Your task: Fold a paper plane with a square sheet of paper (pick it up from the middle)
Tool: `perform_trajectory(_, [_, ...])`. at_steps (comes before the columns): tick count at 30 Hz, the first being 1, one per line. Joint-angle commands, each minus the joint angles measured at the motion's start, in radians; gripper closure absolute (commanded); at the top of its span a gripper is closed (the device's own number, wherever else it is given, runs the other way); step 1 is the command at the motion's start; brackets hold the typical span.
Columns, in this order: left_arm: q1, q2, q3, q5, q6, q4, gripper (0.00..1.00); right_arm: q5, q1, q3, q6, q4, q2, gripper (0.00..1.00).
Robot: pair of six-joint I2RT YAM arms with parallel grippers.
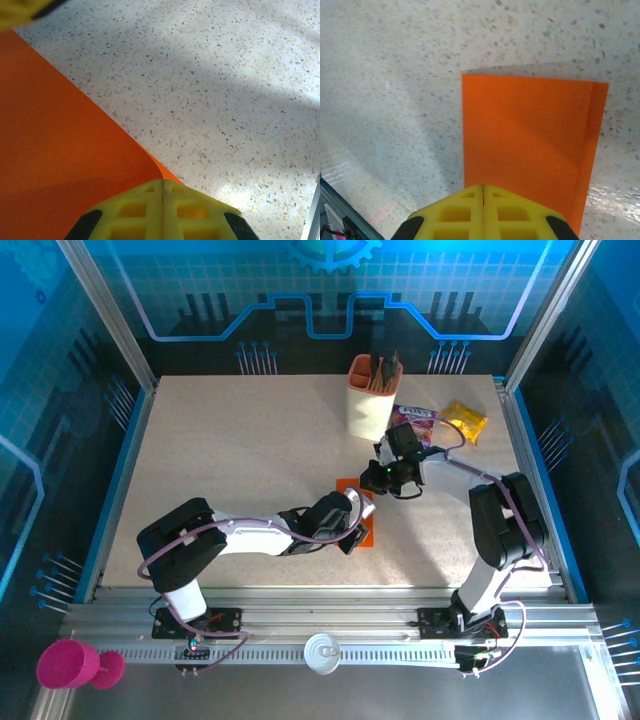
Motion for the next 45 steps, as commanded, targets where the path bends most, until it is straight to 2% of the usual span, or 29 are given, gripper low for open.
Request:
perform_trajectory(1, [-0.003, -0.01, -0.008, 0.026, -0.009, 0.013, 1.0, -0.028, -0.003, 0.031, -0.035, -0.029, 0.042, 1.0])
perform_trajectory(15, [0.055, -0.011, 0.008, 0.027, 0.017, -0.047, 1.0, 0.007, 0.0, 0.031, -0.052, -0.016, 0.184, 1.0])
perform_trajectory(36, [0.103, 0.03, 0.032, -0.146, 0.052, -0.081, 1.0, 0.02, -0.009, -0.01, -0.05, 0.004, 0.217, 1.0])
perform_trajectory(45, [0.11, 0.05, 0.043, -0.173, 0.064, -0.077, 1.0, 0.021, -0.012, -0.011, -0.052, 0.0, 0.218, 1.0])
